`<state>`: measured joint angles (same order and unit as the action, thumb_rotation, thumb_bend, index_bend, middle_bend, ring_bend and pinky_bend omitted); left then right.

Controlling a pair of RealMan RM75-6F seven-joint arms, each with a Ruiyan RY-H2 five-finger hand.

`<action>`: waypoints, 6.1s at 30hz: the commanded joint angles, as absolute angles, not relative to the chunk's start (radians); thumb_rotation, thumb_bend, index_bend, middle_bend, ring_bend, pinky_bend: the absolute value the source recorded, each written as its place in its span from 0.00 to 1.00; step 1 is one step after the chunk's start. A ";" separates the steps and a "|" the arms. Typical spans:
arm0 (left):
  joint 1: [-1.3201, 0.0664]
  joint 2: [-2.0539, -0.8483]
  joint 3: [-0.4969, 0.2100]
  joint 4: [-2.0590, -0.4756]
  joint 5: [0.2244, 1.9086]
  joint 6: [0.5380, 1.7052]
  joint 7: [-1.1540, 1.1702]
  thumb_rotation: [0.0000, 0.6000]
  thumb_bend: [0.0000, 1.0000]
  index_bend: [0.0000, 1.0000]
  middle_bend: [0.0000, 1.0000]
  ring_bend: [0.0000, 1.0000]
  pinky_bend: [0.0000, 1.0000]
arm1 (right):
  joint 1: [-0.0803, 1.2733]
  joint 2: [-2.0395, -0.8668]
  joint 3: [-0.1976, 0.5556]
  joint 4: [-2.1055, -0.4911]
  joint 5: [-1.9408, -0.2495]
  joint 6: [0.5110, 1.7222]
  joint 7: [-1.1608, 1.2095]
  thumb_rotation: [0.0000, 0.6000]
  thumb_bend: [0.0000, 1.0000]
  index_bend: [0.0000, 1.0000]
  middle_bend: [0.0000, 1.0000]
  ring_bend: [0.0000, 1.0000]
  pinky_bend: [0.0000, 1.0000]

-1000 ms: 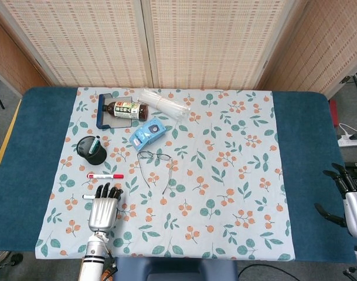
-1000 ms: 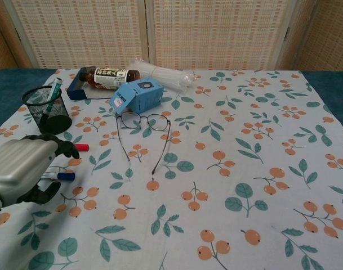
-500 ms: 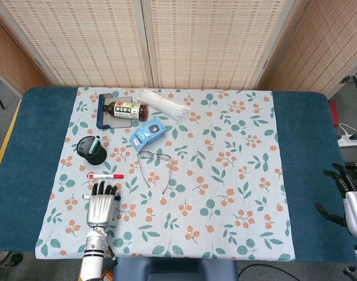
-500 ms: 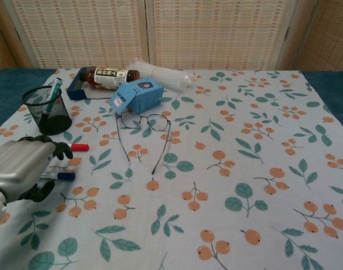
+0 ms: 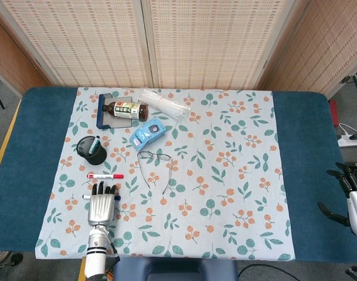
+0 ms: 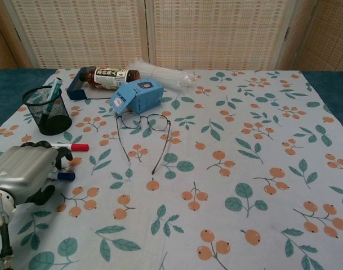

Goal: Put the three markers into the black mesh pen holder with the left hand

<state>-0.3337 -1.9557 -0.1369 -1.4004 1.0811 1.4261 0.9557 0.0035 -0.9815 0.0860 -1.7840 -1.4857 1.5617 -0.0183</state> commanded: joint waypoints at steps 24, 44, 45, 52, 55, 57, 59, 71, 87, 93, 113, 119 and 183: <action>-0.344 -1.969 -0.148 -1.342 1.095 1.432 0.904 1.00 0.40 0.35 0.42 0.14 0.16 | 0.008 -0.986 0.090 -1.776 -1.471 1.549 -0.022 1.00 0.10 0.26 0.12 0.25 0.16; -0.329 -1.972 -0.145 -1.307 1.136 1.469 0.871 1.00 0.40 0.50 0.57 0.23 0.20 | 0.008 -0.987 0.090 -1.776 -1.471 1.551 -0.023 1.00 0.10 0.26 0.12 0.26 0.16; -0.328 -1.968 -0.145 -1.313 1.140 1.473 0.872 1.00 0.40 0.50 0.57 0.23 0.20 | 0.008 -0.987 0.091 -1.776 -1.471 1.551 -0.023 1.00 0.10 0.26 0.12 0.26 0.16; -0.339 -1.630 -0.235 -1.751 1.175 1.427 0.767 1.00 0.40 0.50 0.56 0.23 0.20 | 0.003 -0.981 0.094 -1.773 -1.473 1.561 0.010 1.00 0.10 0.26 0.12 0.26 0.16; -0.355 -1.469 -0.294 -1.853 1.174 1.321 0.588 1.00 0.40 0.50 0.56 0.23 0.19 | 0.002 -0.980 0.093 -1.772 -1.480 1.565 0.018 1.00 0.10 0.26 0.12 0.26 0.16; -0.368 -1.375 -0.340 -1.877 1.168 1.229 0.408 1.00 0.40 0.51 0.56 0.23 0.19 | 0.002 -0.979 0.092 -1.773 -1.482 1.565 0.021 1.00 0.10 0.26 0.12 0.26 0.16; -0.379 -1.287 -0.397 -1.895 1.133 1.115 0.190 1.00 0.40 0.52 0.57 0.23 0.19 | 0.002 -0.979 0.093 -1.774 -1.482 1.566 0.023 1.00 0.10 0.26 0.12 0.26 0.16; -0.474 -1.120 -0.562 -1.554 1.210 0.769 -0.623 1.00 0.40 0.59 0.60 0.22 0.23 | 0.002 -0.981 0.093 -1.777 -1.480 1.566 0.005 1.00 0.10 0.26 0.12 0.26 0.16; -0.555 -1.244 -0.435 -1.359 1.263 0.742 -0.804 1.00 0.40 0.59 0.60 0.22 0.22 | 0.005 -0.987 0.098 -1.780 -1.458 1.554 -0.014 1.00 0.10 0.26 0.12 0.26 0.16; -0.585 -1.290 -0.415 -1.317 1.263 0.757 -0.823 1.00 0.40 0.59 0.60 0.22 0.22 | 0.001 -0.985 0.099 -1.782 -1.462 1.563 -0.011 1.00 0.10 0.26 0.12 0.26 0.16; -0.664 -1.333 -0.348 -1.204 1.260 0.713 -0.789 1.00 0.40 0.43 0.41 0.14 0.19 | 0.003 -0.982 0.098 -1.784 -1.458 1.555 -0.011 1.00 0.10 0.26 0.13 0.26 0.16; -0.684 -1.309 -0.318 -1.191 1.289 0.681 -0.787 1.00 0.40 0.23 0.12 0.00 0.11 | 0.001 -0.980 0.100 -1.786 -1.455 1.558 -0.010 1.00 0.10 0.26 0.14 0.26 0.16; -0.453 -2.033 -0.280 -1.233 1.203 1.394 0.881 1.00 0.40 0.35 0.32 0.14 0.19 | 0.000 -0.975 0.098 -1.788 -1.463 1.557 0.003 1.00 0.10 0.26 0.14 0.26 0.16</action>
<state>-0.4479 -2.0258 -0.2767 -1.2453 1.2117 1.4014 0.8862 -0.0003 -0.9748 0.0979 -1.7876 -1.4627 1.5571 0.0032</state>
